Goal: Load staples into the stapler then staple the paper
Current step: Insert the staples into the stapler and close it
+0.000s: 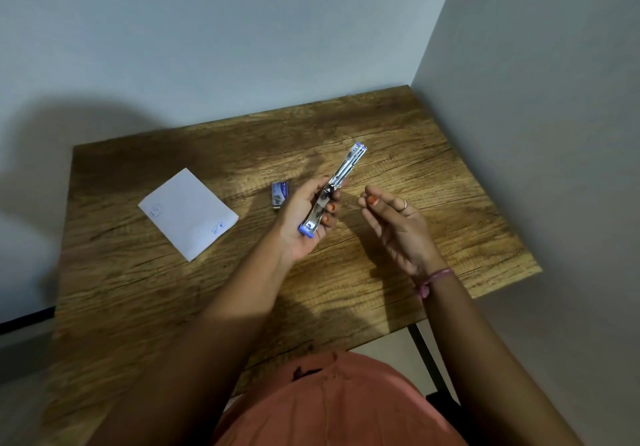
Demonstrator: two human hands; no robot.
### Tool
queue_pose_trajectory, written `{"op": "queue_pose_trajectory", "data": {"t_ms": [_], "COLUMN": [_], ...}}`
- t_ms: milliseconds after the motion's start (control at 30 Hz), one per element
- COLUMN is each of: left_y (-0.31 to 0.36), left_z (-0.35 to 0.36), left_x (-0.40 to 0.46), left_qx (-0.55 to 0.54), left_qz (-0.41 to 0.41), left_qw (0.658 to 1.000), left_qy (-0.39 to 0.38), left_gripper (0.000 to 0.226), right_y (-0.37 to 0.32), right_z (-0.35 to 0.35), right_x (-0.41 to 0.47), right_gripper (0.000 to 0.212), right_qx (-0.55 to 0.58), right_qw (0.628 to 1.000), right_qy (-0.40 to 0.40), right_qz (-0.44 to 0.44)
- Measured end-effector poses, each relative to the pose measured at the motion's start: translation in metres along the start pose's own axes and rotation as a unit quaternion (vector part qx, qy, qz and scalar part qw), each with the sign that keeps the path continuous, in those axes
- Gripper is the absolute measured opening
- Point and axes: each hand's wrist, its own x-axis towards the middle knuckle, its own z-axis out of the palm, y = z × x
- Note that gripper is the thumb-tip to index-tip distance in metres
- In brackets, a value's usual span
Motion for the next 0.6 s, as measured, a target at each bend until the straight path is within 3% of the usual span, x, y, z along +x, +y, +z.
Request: {"op": "queue_pose_trajectory", "data": {"t_ms": [467, 600], "left_y": [-0.001, 0.0], "left_z": [0.001, 0.004], "left_x": [-0.013, -0.015], "left_qx": [0.039, 0.059], "left_qz": [-0.027, -0.025], "left_qw": [0.999, 0.998], "left_qy": [0.01, 0.01], "left_gripper": [0.021, 0.028], "right_y": [-0.011, -0.013], "right_z": [0.026, 0.029], "right_x": [-0.014, -0.016], "right_gripper": [0.02, 0.018], "right_qx": [-0.032, -0.042], "right_qw": [0.999, 0.998], "right_qy": [-0.009, -0.007], "right_qz": [-0.03, -0.056]}}
